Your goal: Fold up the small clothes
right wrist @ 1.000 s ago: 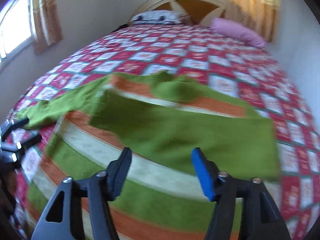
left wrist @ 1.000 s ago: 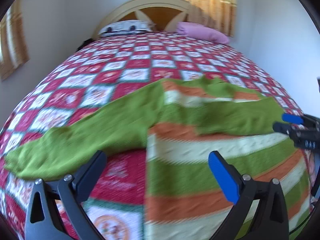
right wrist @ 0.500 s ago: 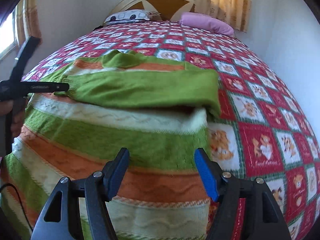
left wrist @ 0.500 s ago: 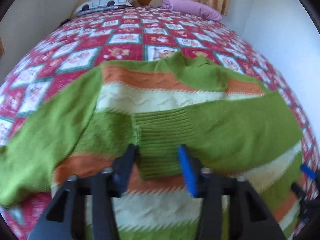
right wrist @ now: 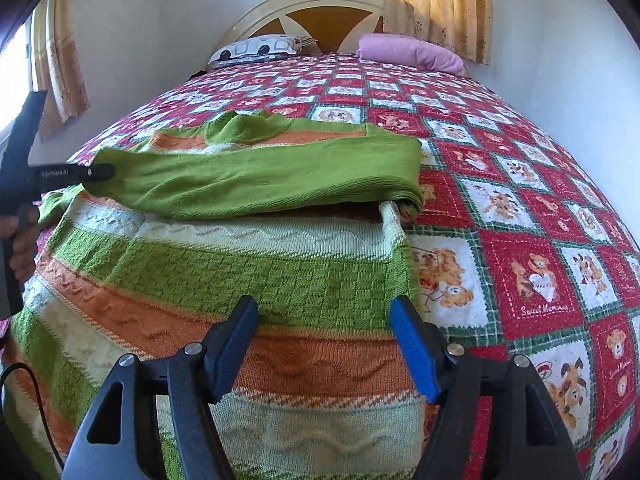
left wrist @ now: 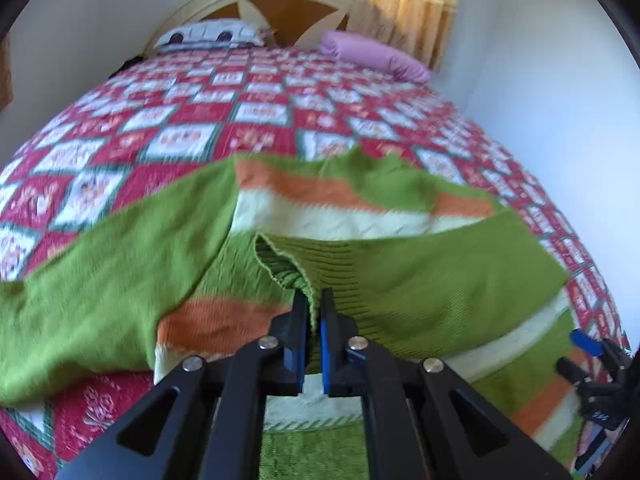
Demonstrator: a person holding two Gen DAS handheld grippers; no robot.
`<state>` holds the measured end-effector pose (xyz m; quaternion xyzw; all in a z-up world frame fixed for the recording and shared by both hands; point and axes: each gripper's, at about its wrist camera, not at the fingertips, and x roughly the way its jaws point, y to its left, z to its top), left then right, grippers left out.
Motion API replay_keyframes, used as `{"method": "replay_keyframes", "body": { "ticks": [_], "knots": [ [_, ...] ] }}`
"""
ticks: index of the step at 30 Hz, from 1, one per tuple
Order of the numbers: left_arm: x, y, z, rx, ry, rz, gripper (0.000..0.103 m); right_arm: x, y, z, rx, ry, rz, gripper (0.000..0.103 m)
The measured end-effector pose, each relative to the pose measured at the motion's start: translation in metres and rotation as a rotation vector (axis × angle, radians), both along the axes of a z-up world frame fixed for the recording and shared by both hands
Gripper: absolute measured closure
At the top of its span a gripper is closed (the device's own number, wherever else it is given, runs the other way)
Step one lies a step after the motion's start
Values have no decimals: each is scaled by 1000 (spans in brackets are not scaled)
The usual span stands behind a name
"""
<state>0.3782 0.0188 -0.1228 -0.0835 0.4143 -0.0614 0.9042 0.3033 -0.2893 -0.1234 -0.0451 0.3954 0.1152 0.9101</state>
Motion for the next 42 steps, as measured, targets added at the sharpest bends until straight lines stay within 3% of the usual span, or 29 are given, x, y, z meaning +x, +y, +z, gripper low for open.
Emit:
{"method": "replay_keyframes", "body": {
  "ticks": [3, 6, 7, 9, 10, 11, 13, 15, 17, 21, 24, 27, 30, 32, 33, 36, 38, 39, 42],
  "knots": [
    [1, 2, -13, -9, 28, 13, 96, 2, -4, 11, -18, -19, -45, 34],
    [1, 1, -11, -21, 23, 26, 95, 23, -7, 23, -187, -68, -181, 29],
    [0, 0, -10, -8, 17, 37, 90, 32, -7, 23, -223, -69, -202, 28],
    [0, -5, -12, 13, 16, 42, 69, 62, -6, 15, -269, -27, -205, 28],
    [-1, -6, -14, 27, 17, 44, 51, 74, -6, 10, -275, -9, -198, 29],
    [-3, -7, -14, 41, 9, 49, 43, 86, -11, 7, -280, -11, -225, 29],
    [-5, -8, -13, 48, -4, 47, 40, 98, -30, 8, -224, -5, -297, 28],
    [-3, -7, -17, 59, 14, 55, 39, 104, -63, 0, -88, 74, -372, 26],
    [-1, -8, -18, 71, 23, 52, 36, 96, -75, -5, -30, 84, -386, 24],
    [-1, -21, -19, 146, 23, 31, 29, 83, -78, -4, -15, 70, -371, 24],
    [-2, -16, -19, 127, 24, 37, 29, 71, -77, 7, -48, 97, -372, 24],
    [-2, -15, -20, 128, 21, 44, 26, 48, -74, 35, -120, 4, -430, 24],
    [-2, -21, -20, 158, 27, 39, 15, 39, -53, 66, -70, -124, -331, 24],
    [-1, -21, -21, 169, 37, 49, 1, 47, -29, 73, -63, -148, -240, 24],
    [-2, -18, -21, 160, 39, 59, 1, 58, -17, 71, -50, -128, -194, 26],
    [-5, -7, -21, 119, 36, 97, 1, 93, -4, 43, -32, -4, -148, 50],
    [-8, -5, -20, 109, 29, 108, 1, 107, 0, 11, -97, 123, -140, 53],
    [-8, -5, -21, 110, 29, 112, 1, 106, 1, 0, -123, 129, -137, 53],
    [-7, -7, -21, 123, 32, 110, 1, 94, 9, 12, -182, 91, -157, 54]
  ]
}}
